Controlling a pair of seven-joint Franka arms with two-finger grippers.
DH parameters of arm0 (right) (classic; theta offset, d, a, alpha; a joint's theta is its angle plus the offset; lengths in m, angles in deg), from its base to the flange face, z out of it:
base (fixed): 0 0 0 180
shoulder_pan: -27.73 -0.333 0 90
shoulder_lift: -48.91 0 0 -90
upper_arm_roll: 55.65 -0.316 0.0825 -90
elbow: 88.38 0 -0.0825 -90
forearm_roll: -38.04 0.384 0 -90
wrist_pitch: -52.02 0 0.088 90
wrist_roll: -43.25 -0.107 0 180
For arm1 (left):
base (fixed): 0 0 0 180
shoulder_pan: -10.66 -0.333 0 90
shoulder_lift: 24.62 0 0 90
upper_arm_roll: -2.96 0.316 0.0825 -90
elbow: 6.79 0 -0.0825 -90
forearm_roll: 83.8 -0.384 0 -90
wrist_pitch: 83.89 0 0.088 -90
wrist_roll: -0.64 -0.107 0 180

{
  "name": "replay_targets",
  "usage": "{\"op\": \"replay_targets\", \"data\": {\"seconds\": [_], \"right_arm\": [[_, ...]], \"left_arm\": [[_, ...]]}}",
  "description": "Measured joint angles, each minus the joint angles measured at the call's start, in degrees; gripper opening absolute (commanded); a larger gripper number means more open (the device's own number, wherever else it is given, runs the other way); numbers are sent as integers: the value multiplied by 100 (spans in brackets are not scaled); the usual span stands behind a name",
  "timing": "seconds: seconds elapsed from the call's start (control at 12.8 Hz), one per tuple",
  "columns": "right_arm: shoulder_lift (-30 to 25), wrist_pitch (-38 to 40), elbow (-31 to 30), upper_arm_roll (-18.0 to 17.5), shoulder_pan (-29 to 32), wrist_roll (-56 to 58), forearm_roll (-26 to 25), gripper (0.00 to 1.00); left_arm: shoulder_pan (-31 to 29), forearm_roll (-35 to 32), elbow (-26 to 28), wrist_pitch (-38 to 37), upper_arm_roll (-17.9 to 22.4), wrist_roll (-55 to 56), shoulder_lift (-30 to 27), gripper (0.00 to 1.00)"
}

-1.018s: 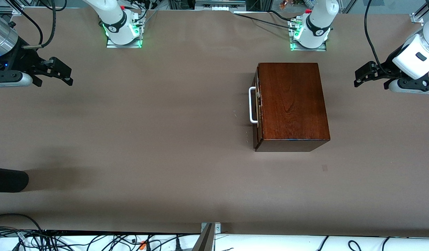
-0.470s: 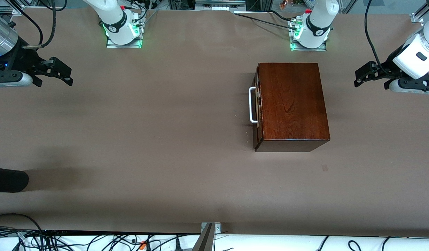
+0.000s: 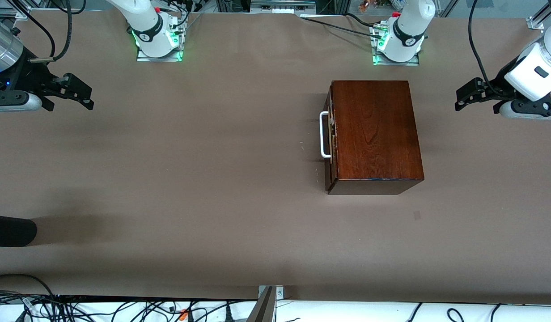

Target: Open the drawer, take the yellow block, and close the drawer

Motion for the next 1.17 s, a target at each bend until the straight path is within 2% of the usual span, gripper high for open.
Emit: {"op": "replay_targets", "data": {"seconds": [0.31,0.55,0.78,1.02,1.17], "right_arm": [[0,0,0,-2,0,0,0,100],[0,0,0,-5,0,0,0,100],[0,0,0,-9,0,0,0,100],[0,0,0,-12,0,0,0,100],[0,0,0,-13,0,0,0,100]], "left_arm": [[49,0,0,-73,-47,0,72,100],[105,3,1,-93,-262,3,254,100],[169,10,-7,40,-832,396,628,100],[273,9,-255,325,-1636,1593,1182,100],[691,-37,-554,381,-1773,2184,1650,100]]}}
